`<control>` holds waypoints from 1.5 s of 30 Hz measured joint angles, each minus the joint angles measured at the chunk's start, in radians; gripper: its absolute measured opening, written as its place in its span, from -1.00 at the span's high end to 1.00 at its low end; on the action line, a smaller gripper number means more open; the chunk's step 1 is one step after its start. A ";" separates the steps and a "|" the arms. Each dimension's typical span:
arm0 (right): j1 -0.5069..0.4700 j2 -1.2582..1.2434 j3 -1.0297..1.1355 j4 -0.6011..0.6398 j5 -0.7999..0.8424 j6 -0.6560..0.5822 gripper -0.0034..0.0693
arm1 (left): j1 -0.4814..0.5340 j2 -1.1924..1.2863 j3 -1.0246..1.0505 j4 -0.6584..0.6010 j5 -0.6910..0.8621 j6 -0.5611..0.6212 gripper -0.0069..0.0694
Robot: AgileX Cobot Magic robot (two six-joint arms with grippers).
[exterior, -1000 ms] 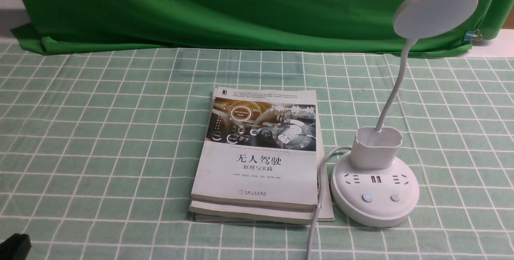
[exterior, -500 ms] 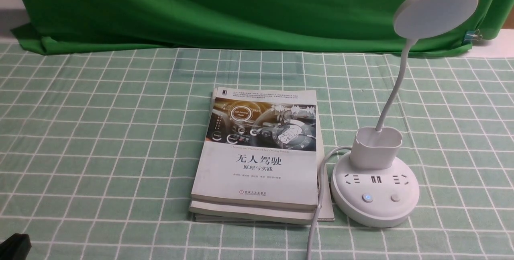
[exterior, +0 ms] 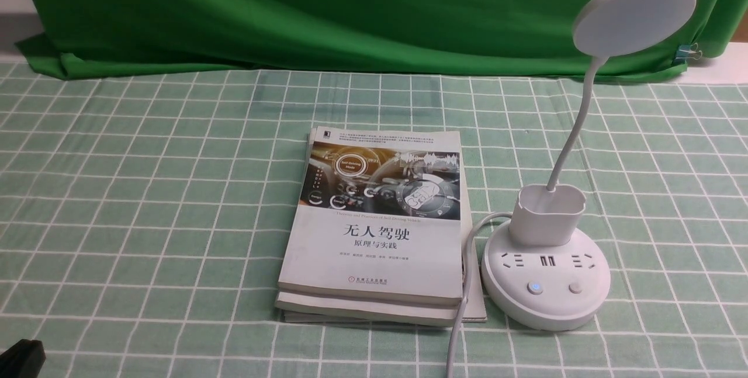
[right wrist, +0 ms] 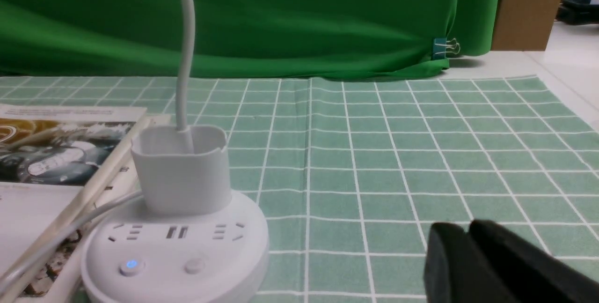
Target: Turn off the desk lamp on the blue coffee tablecloth by hand.
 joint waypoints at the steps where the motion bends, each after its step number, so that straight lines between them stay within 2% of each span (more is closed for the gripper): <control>1: 0.000 0.000 0.000 0.000 0.000 0.000 0.73 | 0.000 0.000 0.000 0.000 0.000 0.000 0.82; 45: 0.000 0.000 0.000 0.000 0.003 0.000 0.41 | 0.000 0.000 0.000 0.000 0.000 0.000 0.82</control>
